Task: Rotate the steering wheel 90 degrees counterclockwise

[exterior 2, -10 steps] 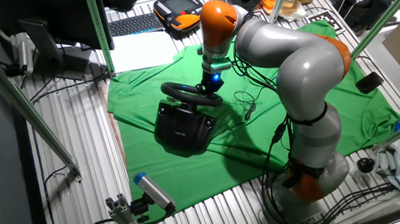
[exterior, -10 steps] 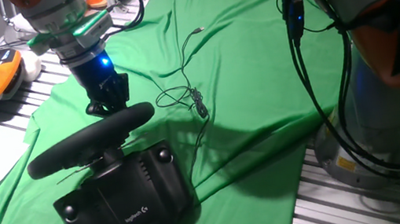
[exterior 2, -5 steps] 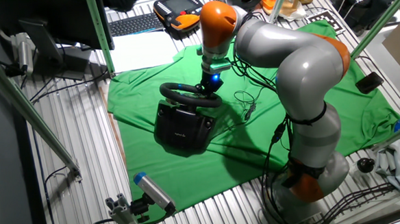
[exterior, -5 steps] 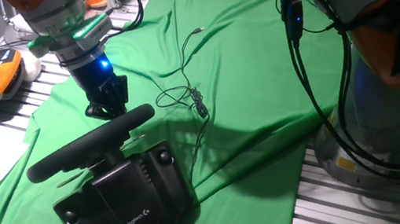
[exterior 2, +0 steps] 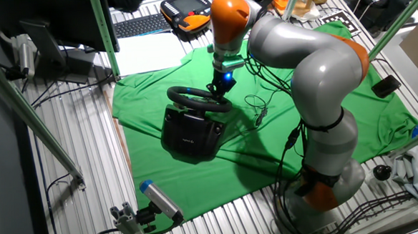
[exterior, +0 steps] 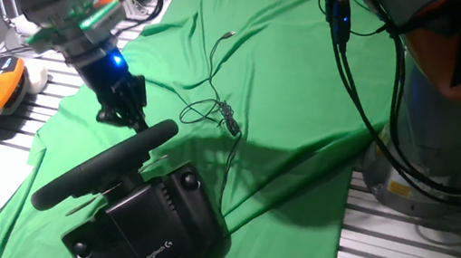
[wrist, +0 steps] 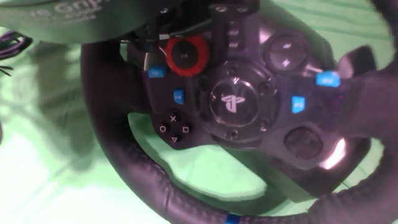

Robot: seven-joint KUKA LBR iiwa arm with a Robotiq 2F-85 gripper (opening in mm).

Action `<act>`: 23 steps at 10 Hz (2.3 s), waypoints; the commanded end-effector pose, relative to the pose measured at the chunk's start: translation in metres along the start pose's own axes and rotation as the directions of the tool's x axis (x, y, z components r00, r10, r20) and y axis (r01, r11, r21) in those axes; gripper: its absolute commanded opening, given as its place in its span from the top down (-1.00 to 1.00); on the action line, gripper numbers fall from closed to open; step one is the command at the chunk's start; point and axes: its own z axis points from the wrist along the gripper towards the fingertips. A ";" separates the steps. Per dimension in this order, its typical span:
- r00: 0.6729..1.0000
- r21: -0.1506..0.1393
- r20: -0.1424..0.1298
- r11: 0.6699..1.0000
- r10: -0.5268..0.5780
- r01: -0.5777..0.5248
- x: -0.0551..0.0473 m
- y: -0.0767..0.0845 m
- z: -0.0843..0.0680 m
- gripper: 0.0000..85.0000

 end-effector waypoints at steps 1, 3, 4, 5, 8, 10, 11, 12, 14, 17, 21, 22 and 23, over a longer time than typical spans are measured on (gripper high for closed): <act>1.000 0.003 0.004 1.000 -0.003 0.003 0.001 0.000 -0.010 1.00; 0.997 0.022 0.067 0.999 -0.049 0.047 0.001 0.002 -0.030 1.00; 0.995 0.038 0.092 0.998 -0.050 0.046 0.001 0.006 -0.039 1.00; 0.992 0.060 0.117 0.997 -0.049 0.043 0.002 0.010 -0.045 1.00; 0.988 0.050 0.144 0.998 -0.048 0.041 0.009 0.012 -0.051 1.00; 0.991 0.029 0.126 0.999 -0.043 0.040 0.013 0.010 -0.052 1.00; 0.993 -0.001 0.108 0.999 -0.040 0.040 0.014 0.010 -0.051 1.00; 0.994 -0.026 0.102 0.999 -0.034 0.037 0.014 0.006 -0.048 1.00; 0.995 -0.049 0.101 0.999 -0.017 0.022 0.017 0.000 -0.045 1.00; 0.995 -0.065 0.102 0.998 -0.019 0.026 0.018 -0.003 -0.042 1.00; 0.994 -0.056 0.111 0.998 -0.020 0.027 0.026 0.001 -0.047 1.00; 0.993 -0.051 0.115 0.998 -0.018 0.024 0.027 0.002 -0.048 1.00; 0.993 -0.051 0.117 0.998 -0.019 0.025 0.027 0.002 -0.048 1.00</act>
